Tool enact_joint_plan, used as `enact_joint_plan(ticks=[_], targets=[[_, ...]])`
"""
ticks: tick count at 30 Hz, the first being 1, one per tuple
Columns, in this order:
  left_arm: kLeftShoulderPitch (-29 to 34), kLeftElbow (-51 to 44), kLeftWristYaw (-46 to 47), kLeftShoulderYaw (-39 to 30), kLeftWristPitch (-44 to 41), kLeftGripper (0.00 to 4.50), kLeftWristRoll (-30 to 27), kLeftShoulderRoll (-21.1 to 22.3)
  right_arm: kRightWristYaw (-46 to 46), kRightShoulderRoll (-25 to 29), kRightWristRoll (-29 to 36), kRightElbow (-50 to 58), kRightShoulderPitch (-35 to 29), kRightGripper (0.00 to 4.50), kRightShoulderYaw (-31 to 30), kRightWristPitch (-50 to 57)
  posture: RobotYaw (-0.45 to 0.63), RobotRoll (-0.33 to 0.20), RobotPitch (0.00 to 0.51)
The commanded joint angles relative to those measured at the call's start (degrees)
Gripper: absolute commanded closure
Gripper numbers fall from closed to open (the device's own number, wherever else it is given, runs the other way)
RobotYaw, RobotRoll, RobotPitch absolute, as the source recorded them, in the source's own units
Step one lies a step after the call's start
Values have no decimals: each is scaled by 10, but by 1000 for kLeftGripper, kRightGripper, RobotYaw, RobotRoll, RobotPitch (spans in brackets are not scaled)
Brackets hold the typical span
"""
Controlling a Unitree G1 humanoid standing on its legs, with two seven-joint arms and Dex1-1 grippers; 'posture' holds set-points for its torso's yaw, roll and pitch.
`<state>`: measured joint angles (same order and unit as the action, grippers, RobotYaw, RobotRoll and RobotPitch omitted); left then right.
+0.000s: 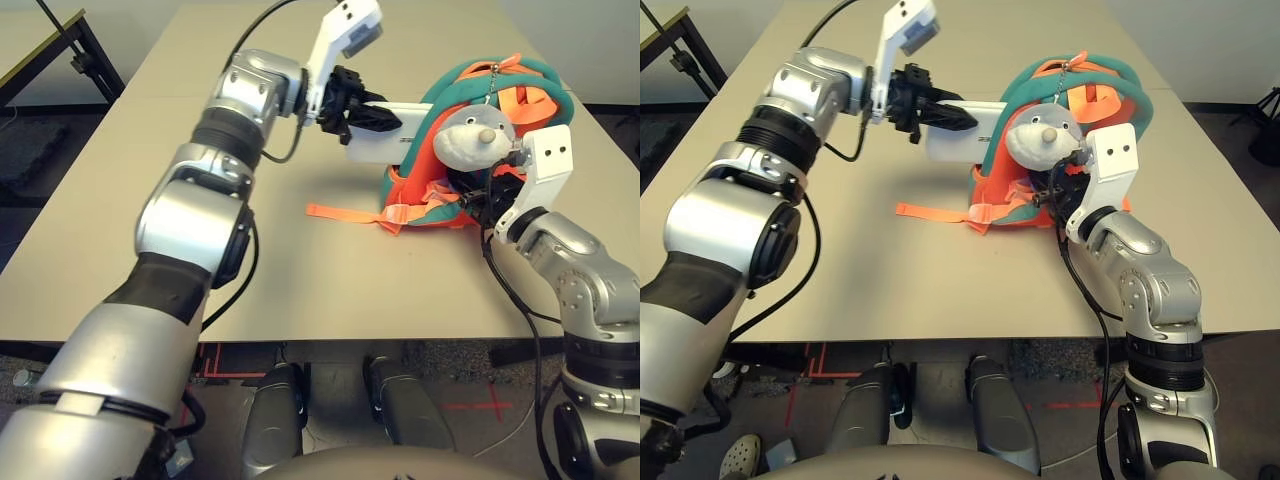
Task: Put the pencil case into the backpack and zip it.
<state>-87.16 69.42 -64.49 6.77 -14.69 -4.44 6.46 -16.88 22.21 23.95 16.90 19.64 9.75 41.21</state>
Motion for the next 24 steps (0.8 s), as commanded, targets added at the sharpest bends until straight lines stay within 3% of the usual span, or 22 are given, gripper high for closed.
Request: enact_joint_plan(ticks=[1, 7, 8, 17, 22, 24], targets=[[-13, 9, 22, -33, 11, 2484, -12, -13, -3, -8, -2, -18, 0, 3947, -17, 8, -243, 0, 151], [-2, -31, -41, -55, -25, 181, -18, 45, -5, -8, -4, -18, -1, 3947, -13, 7, -244, 0, 152], [-2, -40, -47, -58, -34, 2, -21, 54, -5, -8, -4, -18, -1, 3947, -13, 6, -235, 0, 151], [52, -187, -85, -61, -134, 0, -36, 156, -11, -13, -10, -37, 12, 3947, -22, -2, -203, 0, 148], [107, -281, -76, -53, -199, 0, -50, 170, -16, -15, -13, -47, 19, 3947, -26, -7, -193, 0, 146], [131, -304, -55, -55, -206, 377, -53, 164, -18, -15, -14, -50, 23, 3947, -28, -8, -188, 0, 144]])
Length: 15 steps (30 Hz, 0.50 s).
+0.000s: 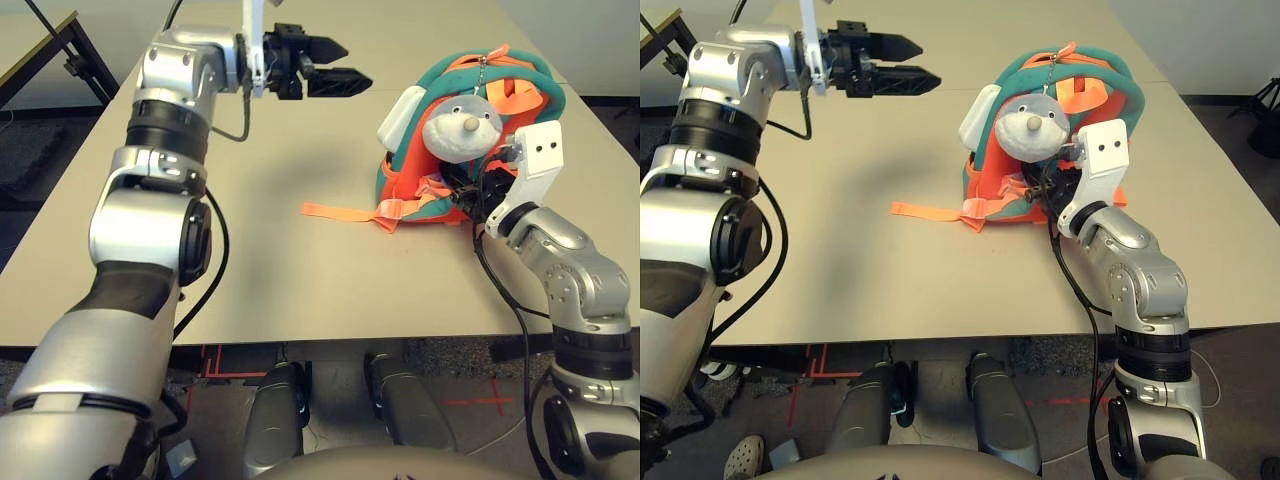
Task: Put the pencil case into the backpack and zip it.
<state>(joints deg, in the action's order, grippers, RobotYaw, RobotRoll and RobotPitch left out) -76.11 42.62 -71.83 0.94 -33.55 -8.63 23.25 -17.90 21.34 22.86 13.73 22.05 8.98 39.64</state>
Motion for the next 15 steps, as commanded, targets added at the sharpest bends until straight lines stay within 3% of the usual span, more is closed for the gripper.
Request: enact_joint_plan(ticks=[1, 3, 4, 10, 15], targets=[[28, -44, 26, 2, -20, 621, -14, -7, -9, -6, -3, -20, 0, 3947, -21, 7, -189, 0, 143], [46, -67, 32, 6, -35, 1384, -20, -9, -10, -6, -4, -21, 1, 3947, -21, 6, -189, 0, 142], [52, -75, 35, 8, -42, 1456, -23, -10, -10, -6, -4, -21, 1, 3947, -21, 6, -189, 0, 142], [63, -93, 46, 16, -58, 1456, -33, -19, -12, -5, -4, -20, -1, 3947, -21, 5, -196, 0, 141], [54, -54, 63, 23, -29, 1456, -25, -46, -8, -5, -6, -16, -4, 3947, -21, 6, -208, 0, 140]])
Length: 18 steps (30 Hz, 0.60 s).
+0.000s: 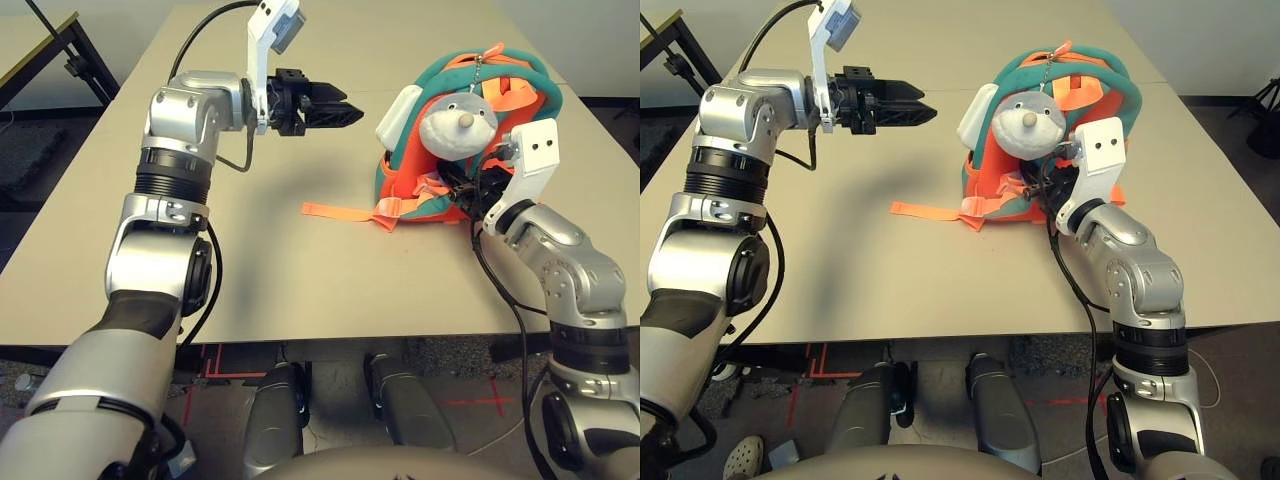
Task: Put the pencil case into the backpack and zip it.
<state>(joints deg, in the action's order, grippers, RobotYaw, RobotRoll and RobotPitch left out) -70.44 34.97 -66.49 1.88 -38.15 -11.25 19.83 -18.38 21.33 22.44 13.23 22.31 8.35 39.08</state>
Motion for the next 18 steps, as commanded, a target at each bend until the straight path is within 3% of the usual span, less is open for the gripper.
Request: enact_joint_plan(ticks=[1, 2, 4, 6, 8, 10, 12, 14, 18], targets=[[-4, 28, 10, 15, 22, 1456, 2, -15, -3, -5, -2, -10, -7, 3947, -15, 12, -212, 0, 140], [-7, 34, 10, 16, 28, 1456, 2, -19, -2, -6, -2, -8, -8, 3947, -14, 13, -216, 0, 140], [-13, 48, 12, 17, 37, 1869, 2, -25, 0, -6, -1, -5, -9, 3947, -13, 13, -219, 0, 140], [-18, 62, 15, 16, 46, 1722, 1, -29, 1, -6, -1, -2, -12, 3947, -13, 14, -224, 0, 140], [-19, 70, 14, 17, 54, 1306, 2, -30, 3, -6, -1, 0, -14, 3947, -12, 14, -227, 0, 139], [-18, 75, 10, 19, 60, 500, 3, -30, 4, -7, -2, 0, -15, 3947, -12, 14, -229, 0, 139], [-19, 80, 15, 16, 58, 491, 0, -31, 5, -7, -2, 1, -15, 3947, -12, 14, -229, 0, 139], [-20, 83, 14, 17, 58, 897, 0, -31, 5, -7, -2, 1, -15, 3947, -12, 14, -229, 0, 139], [-21, 87, 10, 19, 62, 2487, 1, -29, 4, -8, -3, -3, -13, 3947, -14, 12, -223, 0, 140]])
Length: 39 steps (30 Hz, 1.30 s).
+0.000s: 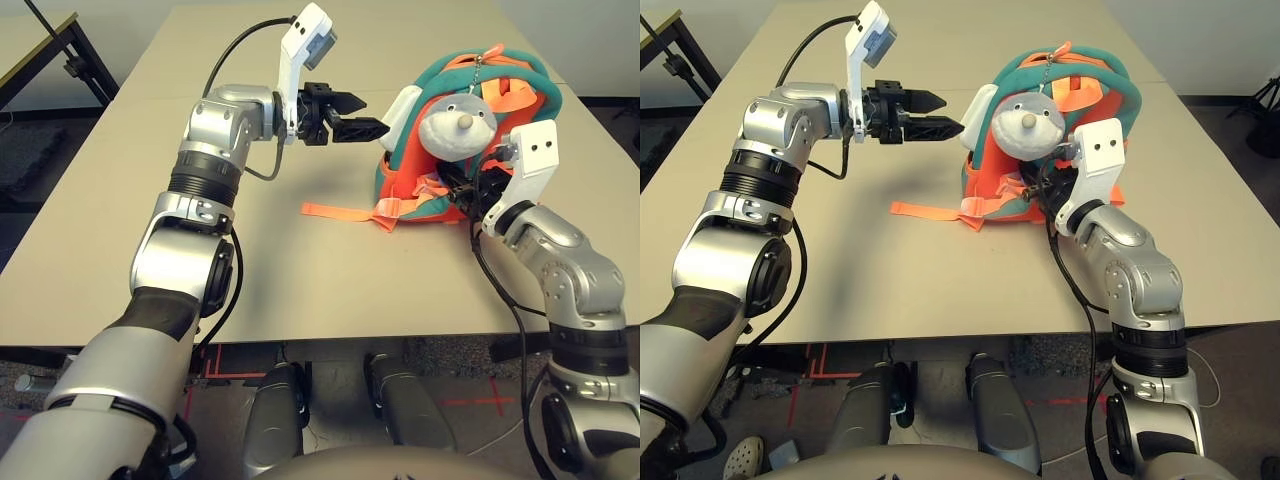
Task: Put the pencil case into the backpack and zip it.
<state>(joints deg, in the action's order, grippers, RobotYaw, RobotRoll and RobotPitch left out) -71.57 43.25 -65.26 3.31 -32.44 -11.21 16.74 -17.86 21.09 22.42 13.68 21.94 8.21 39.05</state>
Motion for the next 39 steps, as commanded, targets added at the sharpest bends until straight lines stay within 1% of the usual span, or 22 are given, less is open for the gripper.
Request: enact_joint_plan(ticks=[1, 4, 5, 9, 11, 14, 17, 20, 22, 24, 26, 29, 32, 36, 39], targets=[[-10, 5, -2, 5, 6, 2937, 1, 2, -1, -5, -3, -8, -9, 3947, -13, 12, -223, 0, 140], [-10, 8, -3, 5, 7, 4196, 1, 1, -2, -5, -3, -8, -8, 3947, -13, 11, -224, 0, 140], [-10, 8, -2, 6, 7, 4480, 1, 1, -2, -6, -3, -8, -8, 3947, -14, 11, -225, 0, 140], [-10, 13, 1, 8, 10, 4500, 3, -7, 0, -7, -4, -7, -9, 3947, -14, 11, -230, 0, 141], [-14, 26, 3, 13, 19, 4500, 7, -20, 0, -8, -5, -7, -9, 3947, -13, 11, -231, 0, 141], [-33, 66, 13, 19, 44, 4500, 18, -49, 0, -9, -6, -7, -11, 3947, -12, 10, -235, 0, 142], [-60, 133, 42, 22, 93, 4500, 36, -86, 1, -11, -8, -8, -12, 3947, -12, 8, -239, 0, 140], [-69, 189, 99, 54, 180, 4500, 90, -118, 3, -14, -8, -7, -11, 3947, -13, 7, -246, 0, 134], [-75, 202, 114, 46, 190, 4500, 88, -141, 5, -16, -9, -6, -10, 3947, -14, 7, -253, 0, 132], [-78, 199, 105, 32, 182, 4500, 73, -149, 7, -18, -9, -3, -9, 3947, -14, 8, -262, 0, 130], [-77, 178, 84, 17, 159, 4500, 54, -141, 8, -18, -10, 0, -10, 3947, -12, 9, -262, 0, 130], [-69, 125, 46, 0, 102, 4500, 30, -112, 7, -17, -10, 2, -12, 3947, -10, 9, -257, 0, 133], [-50, 41, 16, -7, 33, 4500, 6, -78, 6, -17, -10, 1, -15, 3947, -10, 9, -248, 0, 134], [-19, -99, 0, -20, -86, 4500, -40, -20, 1, -18, -12, -11, -10, 3947, -17, 5, -225, 0, 134], [-2, -150, 9, -17, -120, 4500, -53, 5, -4, -18, -14, -23, -2, 3947, -21, -1, -208, 0, 131]])
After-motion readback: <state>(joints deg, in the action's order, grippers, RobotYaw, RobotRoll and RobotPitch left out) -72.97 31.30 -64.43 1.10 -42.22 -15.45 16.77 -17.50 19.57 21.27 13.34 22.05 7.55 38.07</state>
